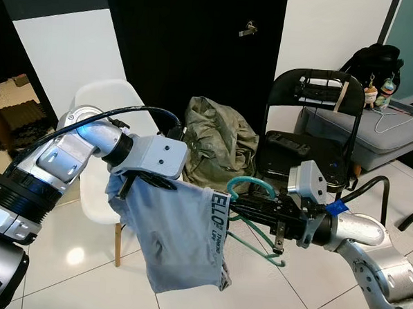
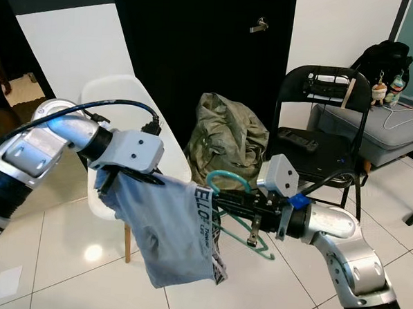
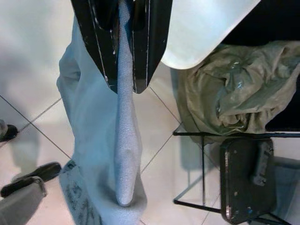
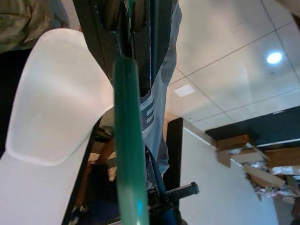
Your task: Hang hanger
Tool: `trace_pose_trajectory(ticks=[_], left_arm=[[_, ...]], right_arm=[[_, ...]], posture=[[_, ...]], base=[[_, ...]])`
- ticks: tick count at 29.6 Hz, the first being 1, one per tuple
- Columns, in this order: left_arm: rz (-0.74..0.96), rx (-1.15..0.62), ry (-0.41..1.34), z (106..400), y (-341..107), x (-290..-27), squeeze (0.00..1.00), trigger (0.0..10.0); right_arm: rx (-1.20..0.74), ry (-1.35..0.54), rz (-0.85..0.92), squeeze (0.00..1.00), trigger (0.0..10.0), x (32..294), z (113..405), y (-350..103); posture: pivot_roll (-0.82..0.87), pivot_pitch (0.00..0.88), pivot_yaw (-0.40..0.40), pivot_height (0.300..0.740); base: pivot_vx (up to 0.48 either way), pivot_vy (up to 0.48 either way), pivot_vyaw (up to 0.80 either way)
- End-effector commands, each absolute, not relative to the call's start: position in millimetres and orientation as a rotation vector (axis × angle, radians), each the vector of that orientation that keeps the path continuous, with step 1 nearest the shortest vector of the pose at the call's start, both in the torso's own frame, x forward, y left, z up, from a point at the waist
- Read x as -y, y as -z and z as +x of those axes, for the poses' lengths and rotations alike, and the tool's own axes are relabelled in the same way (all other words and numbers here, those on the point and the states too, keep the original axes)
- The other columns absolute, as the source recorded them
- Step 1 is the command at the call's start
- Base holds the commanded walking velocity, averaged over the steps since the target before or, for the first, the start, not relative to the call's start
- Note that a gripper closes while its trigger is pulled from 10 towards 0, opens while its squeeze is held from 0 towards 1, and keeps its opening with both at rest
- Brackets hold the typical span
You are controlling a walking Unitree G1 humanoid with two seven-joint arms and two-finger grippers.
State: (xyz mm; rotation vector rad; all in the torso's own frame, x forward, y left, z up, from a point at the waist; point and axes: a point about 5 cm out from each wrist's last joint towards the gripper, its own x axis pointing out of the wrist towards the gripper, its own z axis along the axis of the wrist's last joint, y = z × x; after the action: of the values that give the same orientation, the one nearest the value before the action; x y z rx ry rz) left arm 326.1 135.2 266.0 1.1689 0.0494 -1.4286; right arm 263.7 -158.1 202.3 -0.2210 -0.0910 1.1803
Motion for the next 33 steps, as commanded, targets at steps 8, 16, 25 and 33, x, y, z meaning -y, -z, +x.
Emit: trace_pose_trajectory(ticks=[8,16,25,33], left_arm=[[1.127,0.094,1.354,332,-282,-129,0.00,0.0],[0.993,0.167,1.330,339,-295,-130,0.00,0.0],[0.791,0.271,1.217,354,-311,-141,0.00,0.0],[0.584,0.462,1.188,353,-340,-139,0.00,0.0]], right_arm=[[0.168,-1.017,-0.035,1.00,10.0,159,273,-206],[0.167,-0.837,0.075,1.00,10.0,208,263,-194],[0.210,-0.666,0.224,1.00,10.0,263,224,-186],[0.105,-0.664,0.327,0.00,10.0,256,211,-149]], posture=[[-0.03,0.000,0.080,0.740],[-0.04,0.000,0.085,0.740],[-0.07,0.000,0.093,0.740],[-0.05,0.000,0.086,0.740]], base=[[0.000,0.000,0.00],[0.000,0.000,0.00],[0.000,0.000,0.00],[0.000,0.000,0.00]])
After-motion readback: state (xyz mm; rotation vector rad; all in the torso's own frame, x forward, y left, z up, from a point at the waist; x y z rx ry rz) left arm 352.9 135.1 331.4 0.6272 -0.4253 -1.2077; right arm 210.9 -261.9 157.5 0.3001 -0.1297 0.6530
